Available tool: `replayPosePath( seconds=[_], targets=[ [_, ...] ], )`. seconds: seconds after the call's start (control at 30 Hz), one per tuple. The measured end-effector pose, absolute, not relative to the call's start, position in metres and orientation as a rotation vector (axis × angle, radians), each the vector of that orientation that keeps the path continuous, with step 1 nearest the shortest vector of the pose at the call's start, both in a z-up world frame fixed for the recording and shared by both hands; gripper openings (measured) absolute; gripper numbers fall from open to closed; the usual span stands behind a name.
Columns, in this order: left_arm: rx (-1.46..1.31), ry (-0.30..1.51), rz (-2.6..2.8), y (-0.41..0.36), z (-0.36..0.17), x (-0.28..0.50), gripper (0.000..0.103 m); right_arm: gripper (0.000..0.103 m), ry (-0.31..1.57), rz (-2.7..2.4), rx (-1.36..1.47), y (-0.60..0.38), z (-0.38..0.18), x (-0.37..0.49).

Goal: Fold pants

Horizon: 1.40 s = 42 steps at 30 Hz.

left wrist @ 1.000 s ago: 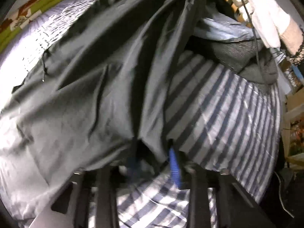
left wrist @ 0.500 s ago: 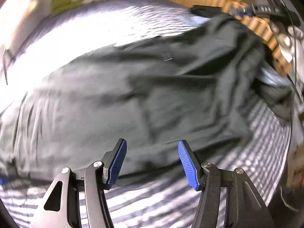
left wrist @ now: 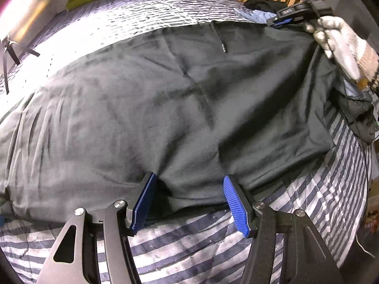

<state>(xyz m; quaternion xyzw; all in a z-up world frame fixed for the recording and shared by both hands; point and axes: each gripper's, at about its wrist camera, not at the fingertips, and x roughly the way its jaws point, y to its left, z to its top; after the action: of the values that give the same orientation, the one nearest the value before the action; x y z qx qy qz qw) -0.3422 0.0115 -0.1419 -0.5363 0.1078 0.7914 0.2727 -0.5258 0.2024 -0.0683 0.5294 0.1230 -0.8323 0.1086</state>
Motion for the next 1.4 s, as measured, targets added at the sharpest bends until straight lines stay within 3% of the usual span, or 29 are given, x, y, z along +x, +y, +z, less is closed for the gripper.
replayPosePath(
  seconds=[0.3, 0.53, 0.73, 1.0, 1.17, 1.4],
  targets=[
    [-1.401, 0.034, 2.317, -0.064, -0.093, -0.34, 0.063, 0.027, 0.369, -2.287, 1.332, 0.144, -0.034, -0.435],
    [-1.44, -0.439, 2.628, -0.233, -0.065, -0.359, 0.063, 0.033, 0.353, -2.114, 1.196, 0.07, -0.04, -0.35],
    [-1.48, -0.844, 2.728, -0.365, -0.081, -0.384, 0.064, 0.033, 0.401, -2.018, 1.112, -0.008, -0.038, -0.301],
    [-1.427, -1.19, 2.698, -0.432, -0.124, -0.418, 0.066, 0.033, 0.417, -1.886, 1.095, -0.099, -0.028, -0.26],
    [-1.459, -1.139, 2.661, -0.437, -0.141, -0.438, 0.067, 0.033, 0.461, -1.816, 1.067, -0.162, -0.031, -0.244],
    [-1.402, -1.19, 2.565, -0.459, -0.122, -0.447, 0.067, 0.033, 0.48, -1.758, 1.026, -0.27, -0.049, -0.227]
  ],
)
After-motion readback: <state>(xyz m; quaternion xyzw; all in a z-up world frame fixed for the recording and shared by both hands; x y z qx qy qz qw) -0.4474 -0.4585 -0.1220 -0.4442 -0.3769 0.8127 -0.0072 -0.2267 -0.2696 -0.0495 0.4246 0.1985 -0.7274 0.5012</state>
